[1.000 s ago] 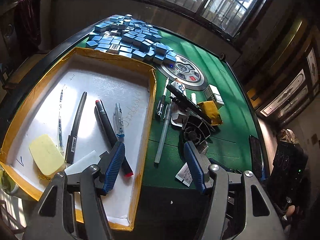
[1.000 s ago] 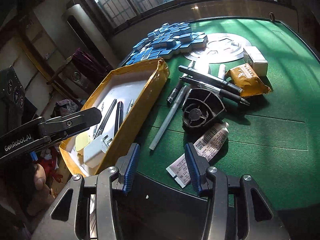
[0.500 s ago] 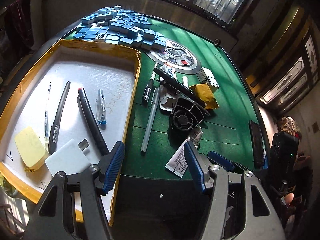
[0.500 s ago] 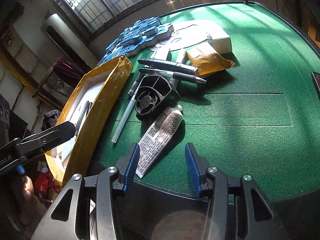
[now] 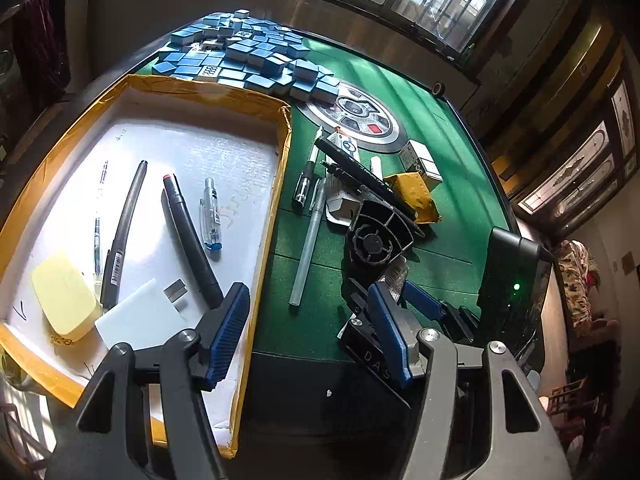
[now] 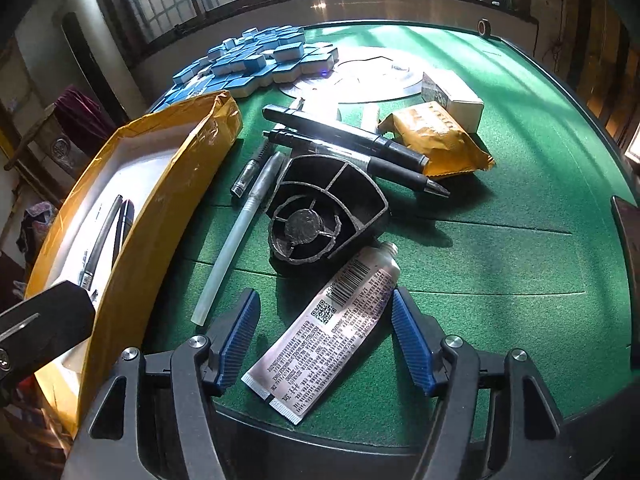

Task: Organize objects
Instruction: 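Reach the right gripper to the white ointment tube and grasp it, then grasp the black fan-shaped part with the left gripper while the right gripper holds the tube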

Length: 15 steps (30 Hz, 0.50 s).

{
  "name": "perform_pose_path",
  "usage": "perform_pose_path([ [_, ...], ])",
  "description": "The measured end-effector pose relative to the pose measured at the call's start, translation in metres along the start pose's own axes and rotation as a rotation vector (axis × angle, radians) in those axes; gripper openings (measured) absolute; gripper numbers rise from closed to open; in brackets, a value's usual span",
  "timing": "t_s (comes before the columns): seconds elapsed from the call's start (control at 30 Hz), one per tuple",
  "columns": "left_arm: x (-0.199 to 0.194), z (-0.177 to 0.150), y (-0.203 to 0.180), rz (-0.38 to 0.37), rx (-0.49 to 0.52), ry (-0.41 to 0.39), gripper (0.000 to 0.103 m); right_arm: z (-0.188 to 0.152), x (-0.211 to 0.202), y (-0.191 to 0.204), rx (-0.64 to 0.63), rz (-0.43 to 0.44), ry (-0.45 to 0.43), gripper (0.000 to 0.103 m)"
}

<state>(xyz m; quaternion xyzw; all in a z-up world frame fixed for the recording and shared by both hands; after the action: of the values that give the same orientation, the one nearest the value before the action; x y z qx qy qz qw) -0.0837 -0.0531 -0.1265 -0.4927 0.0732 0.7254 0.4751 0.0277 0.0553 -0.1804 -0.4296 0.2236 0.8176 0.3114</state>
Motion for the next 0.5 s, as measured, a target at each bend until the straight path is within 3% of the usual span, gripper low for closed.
perform_pose_path([
  [0.1, 0.0, -0.001, 0.004, 0.003, -0.011, 0.003, 0.06, -0.004, -0.002, 0.002, -0.045, -0.061, -0.031, 0.041],
  [0.2, 0.002, -0.001, 0.005, 0.0, -0.019, 0.009, 0.061, -0.005, -0.005, -0.005, -0.039, -0.061, -0.043, 0.031],
  [0.5, 0.008, -0.003, -0.003, -0.008, 0.004, 0.025, 0.061, 0.005, -0.005, -0.045, 0.075, -0.003, -0.032, 0.029],
])
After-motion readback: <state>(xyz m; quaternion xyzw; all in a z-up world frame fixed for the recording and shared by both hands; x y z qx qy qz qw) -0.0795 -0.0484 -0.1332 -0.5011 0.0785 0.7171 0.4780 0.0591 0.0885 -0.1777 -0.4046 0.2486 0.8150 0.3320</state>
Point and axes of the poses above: each gripper's, at about its wrist camera, not at the fingertips, and x roughly the way its jaws point, y to its left, z to its top, the point moved 4 cm from there along x, roughly the way its jaws point, and after that the axes turned 2 degrees about -z, right-handed, at the moved point
